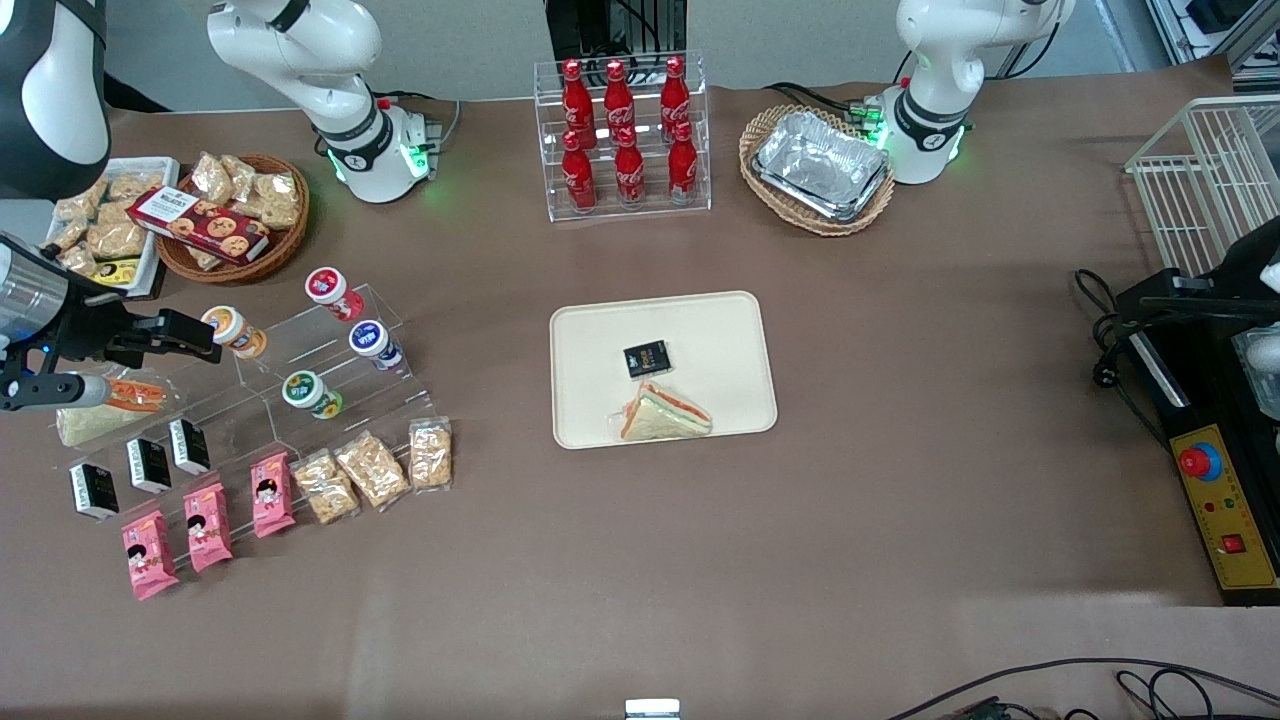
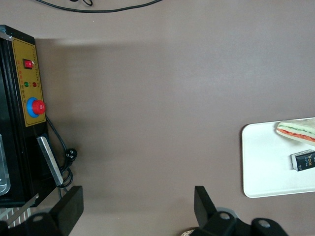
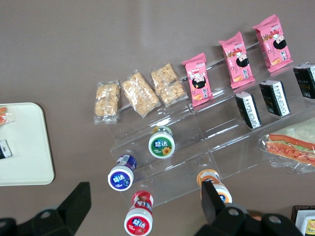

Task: Place green gum on tray
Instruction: 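Move the right gripper down to the green-labelled round gum bottle on the stand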

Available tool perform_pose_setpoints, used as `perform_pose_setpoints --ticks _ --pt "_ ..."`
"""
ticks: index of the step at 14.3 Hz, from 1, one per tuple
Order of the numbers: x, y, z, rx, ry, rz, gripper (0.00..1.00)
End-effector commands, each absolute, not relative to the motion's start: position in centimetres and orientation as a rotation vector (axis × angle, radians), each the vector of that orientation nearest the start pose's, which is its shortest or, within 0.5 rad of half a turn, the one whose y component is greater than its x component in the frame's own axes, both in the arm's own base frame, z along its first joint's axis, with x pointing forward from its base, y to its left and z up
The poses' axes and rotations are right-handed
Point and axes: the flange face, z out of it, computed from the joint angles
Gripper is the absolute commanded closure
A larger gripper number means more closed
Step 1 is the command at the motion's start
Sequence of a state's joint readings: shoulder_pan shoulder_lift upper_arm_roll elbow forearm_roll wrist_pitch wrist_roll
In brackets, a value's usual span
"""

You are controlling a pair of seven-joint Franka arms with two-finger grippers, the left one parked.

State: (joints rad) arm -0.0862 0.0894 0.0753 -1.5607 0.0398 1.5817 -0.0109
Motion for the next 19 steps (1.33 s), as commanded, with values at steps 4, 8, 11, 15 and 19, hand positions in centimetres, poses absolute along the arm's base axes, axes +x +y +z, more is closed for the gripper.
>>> perform_pose_setpoints --ticks 4,8,11,15,19 --pt "56.9 0.8 59.6 -3.074 -0.047 0.114 0.00" --pt "55.4 2.2 57.6 -3.074 -0.080 0.237 0.00" --pt "54.3 2.4 55.2 -3.083 -0.085 0.164 0.00" --pt "53.3 1.6 49.2 -3.084 -0.224 0.027 0.00" --pt "52.6 0.8 44.1 -3.087 -0.296 -0.070 0.00"
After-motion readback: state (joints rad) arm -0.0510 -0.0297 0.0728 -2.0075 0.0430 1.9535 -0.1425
